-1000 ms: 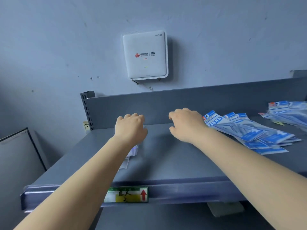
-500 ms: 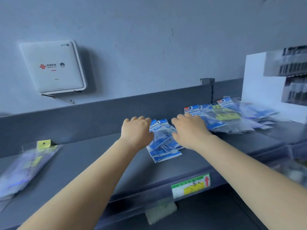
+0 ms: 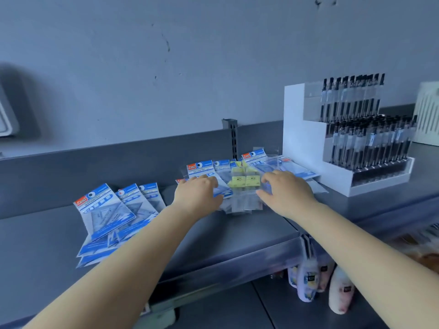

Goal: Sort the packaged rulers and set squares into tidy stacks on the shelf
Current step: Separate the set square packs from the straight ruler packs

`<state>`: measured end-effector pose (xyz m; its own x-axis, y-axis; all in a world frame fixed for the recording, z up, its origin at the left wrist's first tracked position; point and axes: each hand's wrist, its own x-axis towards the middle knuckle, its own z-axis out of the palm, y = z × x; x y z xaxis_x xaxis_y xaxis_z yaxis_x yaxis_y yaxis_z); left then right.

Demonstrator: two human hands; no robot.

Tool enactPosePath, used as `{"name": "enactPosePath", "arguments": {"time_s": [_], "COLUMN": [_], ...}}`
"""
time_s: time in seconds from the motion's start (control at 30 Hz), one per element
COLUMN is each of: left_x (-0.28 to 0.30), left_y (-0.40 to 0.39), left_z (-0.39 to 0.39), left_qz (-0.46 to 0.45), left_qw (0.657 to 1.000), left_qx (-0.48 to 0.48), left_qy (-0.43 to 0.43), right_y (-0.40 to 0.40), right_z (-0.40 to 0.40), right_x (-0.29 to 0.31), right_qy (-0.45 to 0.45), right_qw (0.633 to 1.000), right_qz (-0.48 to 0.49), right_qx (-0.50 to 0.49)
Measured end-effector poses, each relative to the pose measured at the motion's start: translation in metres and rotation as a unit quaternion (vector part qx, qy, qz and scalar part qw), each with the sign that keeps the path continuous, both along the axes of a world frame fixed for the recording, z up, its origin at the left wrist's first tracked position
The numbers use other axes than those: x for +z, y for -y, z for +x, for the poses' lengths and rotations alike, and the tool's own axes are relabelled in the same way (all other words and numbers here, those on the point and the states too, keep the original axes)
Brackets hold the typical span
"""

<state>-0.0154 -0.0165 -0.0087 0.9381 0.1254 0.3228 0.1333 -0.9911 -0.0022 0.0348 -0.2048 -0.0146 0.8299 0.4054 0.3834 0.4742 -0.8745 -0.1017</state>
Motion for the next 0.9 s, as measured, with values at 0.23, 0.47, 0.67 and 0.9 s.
{"name": "enactPosePath", "arguments": {"time_s": [0.23,0.47,0.67,0.9], "left_x": [-0.007,-0.011,-0.014,-0.010], "left_y": [0.011,0.022,0.021,0.017], "left_z": [0.026,0.043,0.054,0.052], "left_qz": [-0.090,-0.094,-0.127,-0.403], "left_qw": [0.994,0.993,0.989,0.914], "left_qx": [0.054,0.054,0.057,0.023], "left_qy": [-0.027,-0.054,-0.048,0.034], "right_y": [-0.002,-0.021,-0.018,-0.015], "right_z": [0.023,0.032,0.040,0.043], "right_x": [0.000,-0.003,-0.002,-0.008], "right_qy": [-0.048,-0.137,-0.159,-0.155], "right_qw": [0.998,0.990,0.987,0.963], "right_qz": [0.027,-0.041,0.029,0.222], "right_qx": [0.023,-0.011,-0.017,0.007]}}
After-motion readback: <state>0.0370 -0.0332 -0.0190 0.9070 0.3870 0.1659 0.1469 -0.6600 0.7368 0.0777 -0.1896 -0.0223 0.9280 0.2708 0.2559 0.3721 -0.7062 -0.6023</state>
